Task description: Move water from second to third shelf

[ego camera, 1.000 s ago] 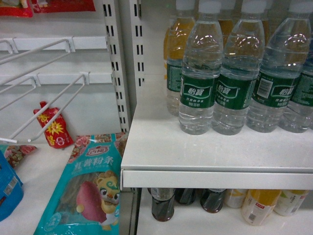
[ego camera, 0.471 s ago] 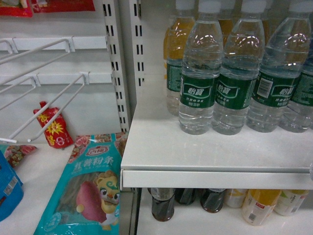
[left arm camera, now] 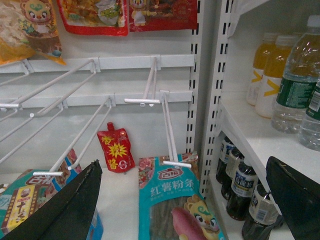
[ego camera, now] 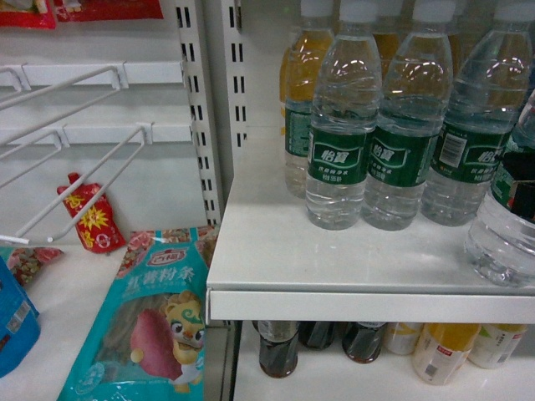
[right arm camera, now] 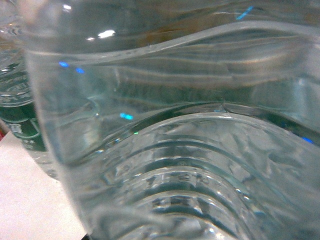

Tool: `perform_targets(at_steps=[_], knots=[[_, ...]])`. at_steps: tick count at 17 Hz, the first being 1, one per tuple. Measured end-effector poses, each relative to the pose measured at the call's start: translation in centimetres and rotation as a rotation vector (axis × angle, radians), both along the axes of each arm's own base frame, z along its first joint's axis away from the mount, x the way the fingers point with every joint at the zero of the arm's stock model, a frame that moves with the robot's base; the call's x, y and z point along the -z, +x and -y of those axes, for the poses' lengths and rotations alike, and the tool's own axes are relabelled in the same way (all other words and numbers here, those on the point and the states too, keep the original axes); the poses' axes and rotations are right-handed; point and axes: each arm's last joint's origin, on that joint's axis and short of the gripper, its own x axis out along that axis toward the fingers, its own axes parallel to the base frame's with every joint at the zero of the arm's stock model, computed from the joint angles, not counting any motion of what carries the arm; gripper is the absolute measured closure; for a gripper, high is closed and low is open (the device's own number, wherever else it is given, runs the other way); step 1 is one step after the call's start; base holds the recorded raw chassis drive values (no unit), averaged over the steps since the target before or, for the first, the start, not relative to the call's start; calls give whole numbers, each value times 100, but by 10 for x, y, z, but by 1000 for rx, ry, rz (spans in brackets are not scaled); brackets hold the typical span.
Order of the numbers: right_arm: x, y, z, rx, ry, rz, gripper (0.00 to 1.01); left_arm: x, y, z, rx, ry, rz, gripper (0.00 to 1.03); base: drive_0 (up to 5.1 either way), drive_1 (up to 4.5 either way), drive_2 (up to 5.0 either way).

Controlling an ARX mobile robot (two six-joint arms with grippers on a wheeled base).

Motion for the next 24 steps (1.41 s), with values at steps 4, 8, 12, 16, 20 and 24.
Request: perform_targets(at_steps=[4, 8, 12, 16, 20, 24], knots=[[-3, 21, -5, 7, -24, 2, 61, 0, 0, 0, 0, 0, 0, 5, 0, 0, 0], [3, 35, -11, 11, -33, -30, 61, 0, 0, 0, 0, 0, 0, 5, 0, 0, 0], [4, 44, -14, 21, -39, -41, 61, 0, 0, 0, 0, 0, 0, 5, 0, 0, 0], [4, 44, -15, 32, -44, -46, 61, 0, 0, 0, 0, 0, 0, 5, 0, 0, 0], [4, 44, -13, 32, -42, -46, 55, 0, 0, 0, 0, 0, 0, 5, 0, 0, 0], [0, 47, -11, 45, -32, -13, 15, 0, 0, 0, 0, 0, 0, 5, 0, 0, 0]])
